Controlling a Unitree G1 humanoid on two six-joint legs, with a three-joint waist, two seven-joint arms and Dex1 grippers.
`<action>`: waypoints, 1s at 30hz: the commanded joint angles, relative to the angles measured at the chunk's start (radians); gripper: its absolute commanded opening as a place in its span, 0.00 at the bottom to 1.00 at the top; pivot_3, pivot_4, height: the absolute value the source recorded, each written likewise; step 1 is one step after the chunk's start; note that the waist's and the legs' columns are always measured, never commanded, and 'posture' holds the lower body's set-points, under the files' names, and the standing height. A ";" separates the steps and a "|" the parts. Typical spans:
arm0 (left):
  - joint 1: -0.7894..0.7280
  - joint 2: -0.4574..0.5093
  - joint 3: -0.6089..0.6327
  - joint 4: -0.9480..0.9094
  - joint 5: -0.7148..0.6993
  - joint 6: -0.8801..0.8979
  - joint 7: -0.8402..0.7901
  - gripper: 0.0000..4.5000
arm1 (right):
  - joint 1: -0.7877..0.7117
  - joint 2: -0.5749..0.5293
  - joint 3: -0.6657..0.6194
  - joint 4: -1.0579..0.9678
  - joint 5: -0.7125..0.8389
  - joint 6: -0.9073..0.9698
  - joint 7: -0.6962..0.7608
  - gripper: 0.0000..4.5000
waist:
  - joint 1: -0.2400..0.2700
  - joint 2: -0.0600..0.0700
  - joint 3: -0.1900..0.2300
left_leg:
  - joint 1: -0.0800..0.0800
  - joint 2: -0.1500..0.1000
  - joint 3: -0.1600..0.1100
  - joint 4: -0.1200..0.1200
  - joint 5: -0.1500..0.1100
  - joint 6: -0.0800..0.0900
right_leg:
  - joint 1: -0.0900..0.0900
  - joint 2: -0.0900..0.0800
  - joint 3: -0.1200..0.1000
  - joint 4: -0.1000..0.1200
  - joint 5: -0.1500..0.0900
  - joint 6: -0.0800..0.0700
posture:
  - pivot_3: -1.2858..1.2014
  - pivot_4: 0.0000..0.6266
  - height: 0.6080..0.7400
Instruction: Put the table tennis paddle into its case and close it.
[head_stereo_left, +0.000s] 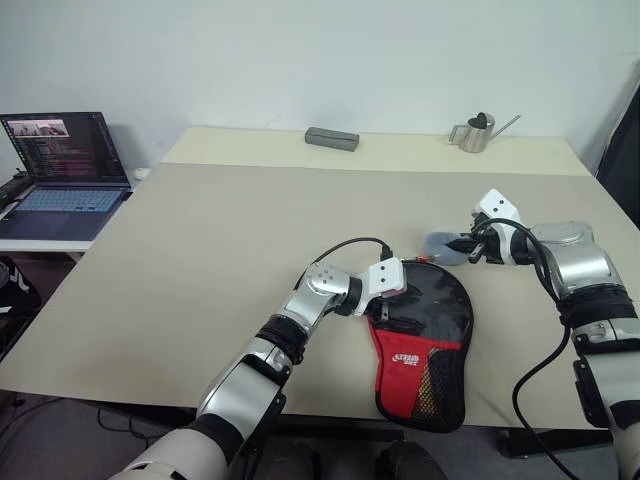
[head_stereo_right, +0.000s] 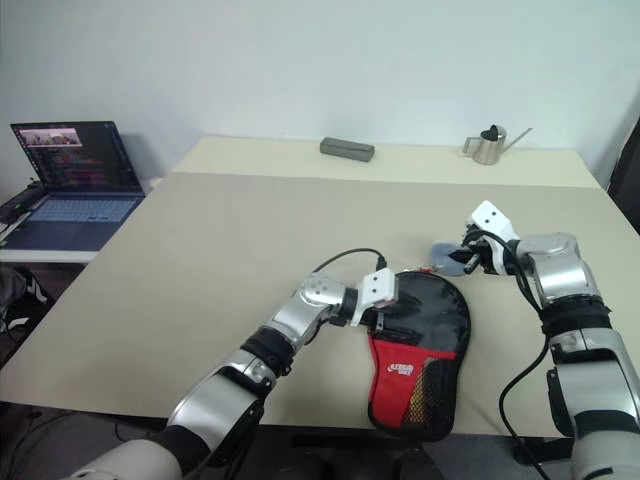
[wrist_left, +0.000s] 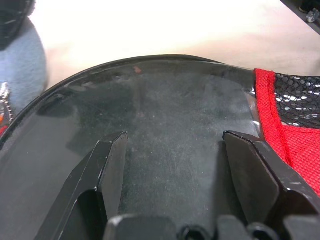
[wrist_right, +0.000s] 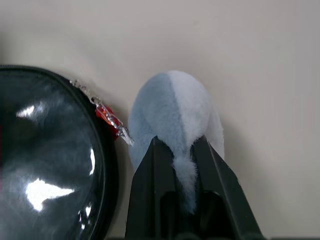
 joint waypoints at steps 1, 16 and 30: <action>0.030 0.016 -0.039 0.077 0.065 0.007 0.013 0.74 | 0.047 -0.088 -0.046 -0.068 0.014 0.045 0.016 0.00 | 0.002 0.000 -0.001 | 0.000 0.000 0.000 0.000 0.000 0.000 | 0.000 0.000 0.000 0.000 0.000 0.000 | 0.52 0.24 1.00; 0.033 0.007 -0.059 0.110 0.085 -0.016 0.014 0.74 | 0.285 -0.273 -0.133 -0.390 0.105 0.188 0.040 0.00 | 0.004 0.000 -0.003 | 0.003 -0.001 0.000 0.000 0.000 0.001 | 0.004 0.000 0.000 0.001 0.000 0.000 | 0.52 0.24 1.00; 0.029 -0.001 -0.060 0.118 0.089 -0.024 0.010 0.74 | 0.600 -0.414 -0.312 -0.734 0.253 0.354 0.072 0.00 | 0.001 0.000 -0.004 | 0.015 -0.001 -0.002 -0.002 0.000 0.001 | 0.018 0.000 -0.001 -0.005 -0.001 0.002 | 0.52 0.24 1.00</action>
